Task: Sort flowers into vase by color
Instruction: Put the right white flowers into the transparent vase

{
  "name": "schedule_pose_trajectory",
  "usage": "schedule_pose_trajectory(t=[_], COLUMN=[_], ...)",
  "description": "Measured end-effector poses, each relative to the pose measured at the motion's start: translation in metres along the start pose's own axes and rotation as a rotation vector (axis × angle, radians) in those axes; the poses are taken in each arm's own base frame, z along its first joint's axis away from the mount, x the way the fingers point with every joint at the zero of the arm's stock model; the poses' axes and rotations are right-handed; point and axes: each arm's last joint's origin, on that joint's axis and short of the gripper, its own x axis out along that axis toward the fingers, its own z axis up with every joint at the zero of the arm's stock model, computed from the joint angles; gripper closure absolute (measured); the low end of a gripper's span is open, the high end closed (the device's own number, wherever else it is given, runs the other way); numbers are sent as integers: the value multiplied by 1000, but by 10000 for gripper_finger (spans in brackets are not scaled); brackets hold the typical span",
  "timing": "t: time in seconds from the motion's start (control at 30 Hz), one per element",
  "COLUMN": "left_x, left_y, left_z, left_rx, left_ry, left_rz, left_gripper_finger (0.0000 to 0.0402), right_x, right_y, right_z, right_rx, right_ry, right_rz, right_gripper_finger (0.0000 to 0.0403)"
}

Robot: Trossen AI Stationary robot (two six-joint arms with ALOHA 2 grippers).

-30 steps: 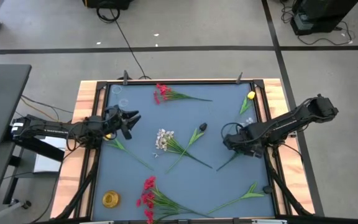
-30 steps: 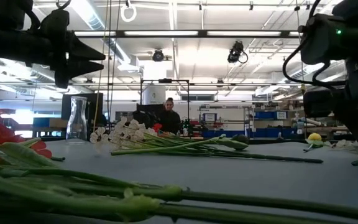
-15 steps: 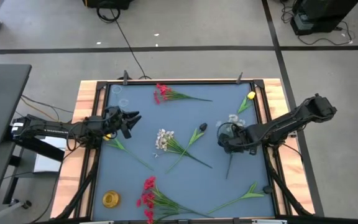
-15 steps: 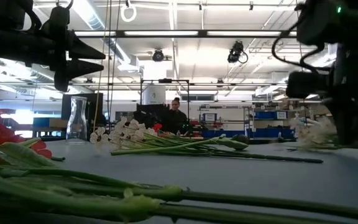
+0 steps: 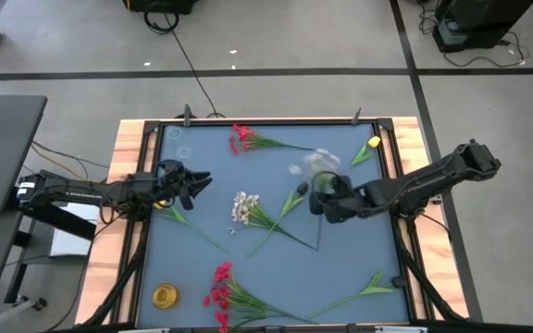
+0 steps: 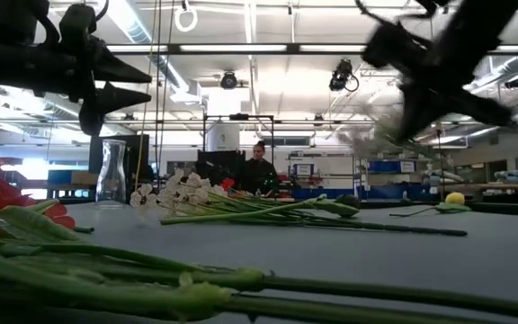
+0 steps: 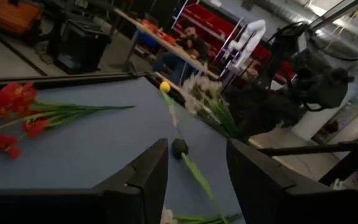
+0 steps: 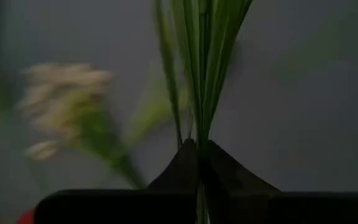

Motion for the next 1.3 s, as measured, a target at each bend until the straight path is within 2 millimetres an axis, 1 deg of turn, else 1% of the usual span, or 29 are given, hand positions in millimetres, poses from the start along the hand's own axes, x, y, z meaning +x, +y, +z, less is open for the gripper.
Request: schedule_pose_trajectory(t=[0.03,0.1,0.17,0.23,0.33,0.43,0.47,0.57,0.7,0.8,0.9,0.97,1.07,1.17,1.3], left_x=[0,1,3,2,-1,-4,-5,-7,-7,-7,-7,-7,-8,-8,-9], left_y=[-1,-6,-13,-19,-29,-38,-41,-47,-48,-48,-50,-52,-52,-53,-54], left_z=[2,8,16,27,45,61,66,77,79,78,79,79,78,76,76], left_rx=[7,76,177,247,297,307,304,293,293,275,259,210,170,190,192], left_ry=[-2,20,69,128,196,210,200,172,171,176,177,182,196,208,208], left_rz=[-2,-9,-2,22,53,60,56,42,42,33,0,-21,-22,-35,-38], left_gripper_finger=[233,233,233,233,233,233,233,232,232,232,232,232,232,232,232], right_x=[1,2,1,3,9,21,26,39,51,58,67,74,79,79,81], right_y=[8,24,40,52,64,71,72,85,117,142,162,173,190,206,219], right_z=[3,11,22,34,54,70,73,80,87,92,98,101,109,119,128], right_rx=[-89,-246,-361,-454,-602,-673,-694,-785,-916,-957,-977,-977,-916,-866,-862], right_ry=[-24,-81,-148,-232,-322,-346,-341,-340,-351,-371,-366,-364,-381,-420,-453], right_rz=[73,211,352,457,587,722,746,781,850,878,878,873,881,898,910], right_gripper_finger=[389,389,389,389,389,389,389,385,381,380,379,379,378,377,377])
